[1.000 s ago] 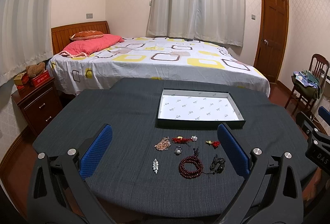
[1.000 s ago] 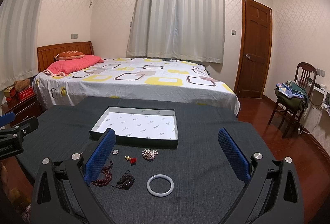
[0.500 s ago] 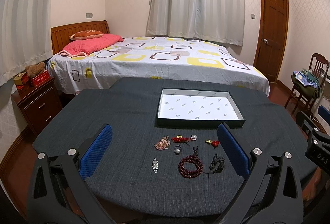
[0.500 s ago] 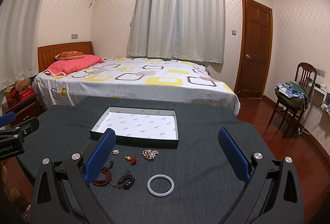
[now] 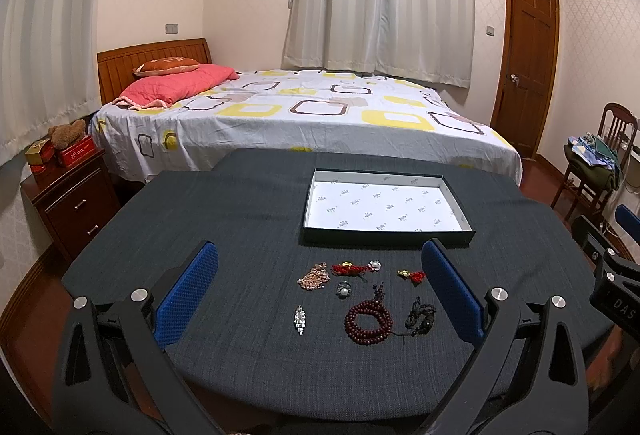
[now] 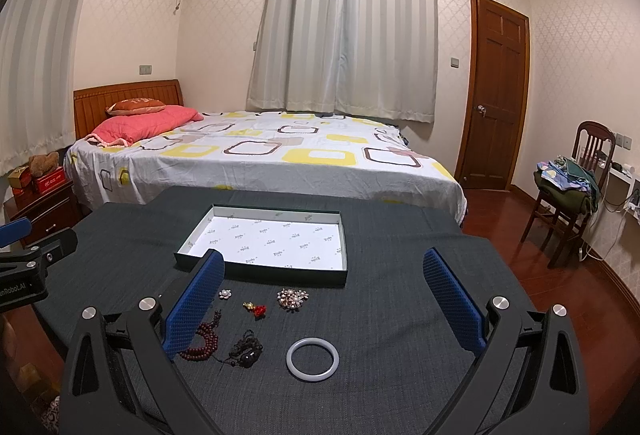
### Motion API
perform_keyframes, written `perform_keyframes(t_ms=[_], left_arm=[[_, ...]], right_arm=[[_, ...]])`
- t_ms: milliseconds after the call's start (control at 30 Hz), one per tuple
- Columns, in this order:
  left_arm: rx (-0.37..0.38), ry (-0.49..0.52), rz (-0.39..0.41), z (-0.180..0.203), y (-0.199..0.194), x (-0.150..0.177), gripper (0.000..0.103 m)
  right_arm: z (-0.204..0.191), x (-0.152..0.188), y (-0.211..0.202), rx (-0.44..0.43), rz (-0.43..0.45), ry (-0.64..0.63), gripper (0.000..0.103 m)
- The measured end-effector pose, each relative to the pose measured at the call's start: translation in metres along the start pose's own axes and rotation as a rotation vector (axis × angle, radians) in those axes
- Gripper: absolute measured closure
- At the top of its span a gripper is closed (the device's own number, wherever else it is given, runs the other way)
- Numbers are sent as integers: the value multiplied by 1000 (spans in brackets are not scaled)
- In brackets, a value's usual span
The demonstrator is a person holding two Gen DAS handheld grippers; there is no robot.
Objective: Organize jewelry
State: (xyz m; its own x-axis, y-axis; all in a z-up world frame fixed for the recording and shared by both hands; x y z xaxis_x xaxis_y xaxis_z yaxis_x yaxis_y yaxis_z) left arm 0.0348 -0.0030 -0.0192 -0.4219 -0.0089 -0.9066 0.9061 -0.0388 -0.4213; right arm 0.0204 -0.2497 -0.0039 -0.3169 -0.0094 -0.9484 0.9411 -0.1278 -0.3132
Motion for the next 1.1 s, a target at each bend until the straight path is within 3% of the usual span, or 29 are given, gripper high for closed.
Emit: perform_keyframes(t_ms=[333, 600, 800, 1000, 1100], left_arm=[[1, -4, -14, 2, 8, 17, 4], [1, -11, -69, -6, 47, 51, 4], [-20, -30, -167, -21, 94, 98, 4], [-1, -83, -251, -35, 127, 121, 4], [-5, -68, -308, -35, 144, 137, 14]], right_arm=[[-3, 8, 4, -6, -10, 5, 6], [-1, 56, 43, -21, -59, 28, 6], [0, 104, 78, -22, -147, 27, 6], [0, 140, 102, -16, -226, 24, 6], [0, 147, 110, -19, -255, 33, 6]])
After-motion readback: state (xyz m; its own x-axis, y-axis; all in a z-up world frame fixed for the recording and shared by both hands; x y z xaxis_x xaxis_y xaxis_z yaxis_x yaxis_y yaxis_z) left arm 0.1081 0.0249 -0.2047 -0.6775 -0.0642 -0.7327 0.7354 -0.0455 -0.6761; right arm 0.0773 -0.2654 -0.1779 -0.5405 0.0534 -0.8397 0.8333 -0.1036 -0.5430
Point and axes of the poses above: each gripper's, at about its wrist camera, not at the fingertips, and y roughly the way its jaws point, z to its right, x to its underside, the point moved 4 cm from there along y, roughly the way its jaws point, and after that the axes turned 4 degrees about z, right-handed, at the moved point
